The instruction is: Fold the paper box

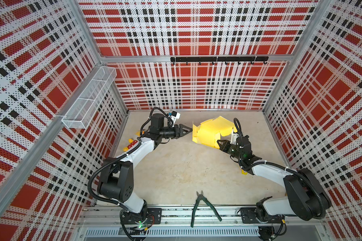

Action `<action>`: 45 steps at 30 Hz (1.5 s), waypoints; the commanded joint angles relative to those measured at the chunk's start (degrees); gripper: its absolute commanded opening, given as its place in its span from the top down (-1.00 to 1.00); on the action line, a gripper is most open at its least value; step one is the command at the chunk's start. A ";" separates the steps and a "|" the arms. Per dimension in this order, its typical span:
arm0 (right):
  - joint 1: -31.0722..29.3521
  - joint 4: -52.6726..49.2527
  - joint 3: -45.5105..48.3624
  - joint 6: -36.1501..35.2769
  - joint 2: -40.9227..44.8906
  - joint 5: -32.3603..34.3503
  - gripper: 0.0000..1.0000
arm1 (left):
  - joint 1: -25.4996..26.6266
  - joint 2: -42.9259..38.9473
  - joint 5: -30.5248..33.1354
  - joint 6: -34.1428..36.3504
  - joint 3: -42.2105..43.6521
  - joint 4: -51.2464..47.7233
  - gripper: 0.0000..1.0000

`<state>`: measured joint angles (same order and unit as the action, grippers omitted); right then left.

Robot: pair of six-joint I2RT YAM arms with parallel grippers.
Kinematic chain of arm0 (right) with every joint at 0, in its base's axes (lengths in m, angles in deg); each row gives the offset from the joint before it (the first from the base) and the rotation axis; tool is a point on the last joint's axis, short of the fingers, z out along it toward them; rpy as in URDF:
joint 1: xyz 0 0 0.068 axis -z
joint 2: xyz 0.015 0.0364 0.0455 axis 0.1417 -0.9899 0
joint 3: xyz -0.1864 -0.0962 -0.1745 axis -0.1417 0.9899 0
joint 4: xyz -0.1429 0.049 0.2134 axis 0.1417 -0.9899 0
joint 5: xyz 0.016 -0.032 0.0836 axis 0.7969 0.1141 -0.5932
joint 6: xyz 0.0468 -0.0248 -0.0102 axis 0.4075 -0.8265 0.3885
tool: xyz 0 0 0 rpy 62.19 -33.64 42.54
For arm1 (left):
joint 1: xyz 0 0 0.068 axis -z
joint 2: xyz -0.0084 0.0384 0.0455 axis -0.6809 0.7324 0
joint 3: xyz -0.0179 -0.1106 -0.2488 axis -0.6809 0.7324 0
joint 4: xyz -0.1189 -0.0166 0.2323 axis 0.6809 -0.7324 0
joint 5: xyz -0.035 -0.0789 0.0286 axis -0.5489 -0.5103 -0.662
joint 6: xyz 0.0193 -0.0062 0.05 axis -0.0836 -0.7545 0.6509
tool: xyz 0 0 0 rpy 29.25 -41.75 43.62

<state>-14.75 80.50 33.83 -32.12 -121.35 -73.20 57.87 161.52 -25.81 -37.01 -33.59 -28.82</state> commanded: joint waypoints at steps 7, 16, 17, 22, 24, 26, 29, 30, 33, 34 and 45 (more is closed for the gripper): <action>-0.03 1.30 -1.43 0.80 -0.10 2.30 1.00 | 1.46 -0.36 -3.18 -2.24 0.47 4.18 -0.15; 0.02 -0.61 -1.07 -0.17 0.91 4.25 1.00 | 1.31 -0.49 -4.54 -5.55 1.87 9.45 -0.16; -0.04 -0.51 -1.23 -0.18 0.93 3.93 1.00 | 1.55 -0.39 -4.50 -5.16 2.14 9.47 -0.15; -0.55 -0.16 -2.05 0.01 0.70 3.55 1.00 | 2.04 0.33 -3.89 -4.32 2.59 9.47 -0.05; -0.88 -0.58 -2.44 0.01 0.71 4.16 1.00 | 3.99 0.50 -3.89 -4.31 2.49 9.48 0.03; -1.44 -1.20 -2.88 -0.03 0.58 5.06 1.00 | 4.82 0.76 -4.23 -3.91 2.23 9.52 0.14; -2.37 -1.63 -3.80 -0.34 -0.17 5.79 1.00 | 5.69 1.06 -4.50 -3.37 1.80 9.50 0.26; -2.58 -1.58 -4.01 -0.34 -0.37 5.88 1.00 | 5.86 1.15 -4.43 -3.28 1.79 9.50 0.28; -3.11 -1.64 -4.43 -0.34 -0.76 6.30 1.00 | 5.87 1.20 -4.04 -2.99 1.88 9.56 0.30; -3.25 -1.74 -4.51 -0.43 -0.70 6.43 1.00 | 5.87 1.11 -3.97 -2.89 1.97 9.52 0.31; -7.01 -7.35 -5.92 -2.79 1.74 15.97 1.00 | 5.17 1.02 -1.83 -0.59 2.41 8.28 0.30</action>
<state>-20.19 71.52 29.56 -32.95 -121.31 -60.02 62.66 161.92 -28.00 -39.13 -31.30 -20.34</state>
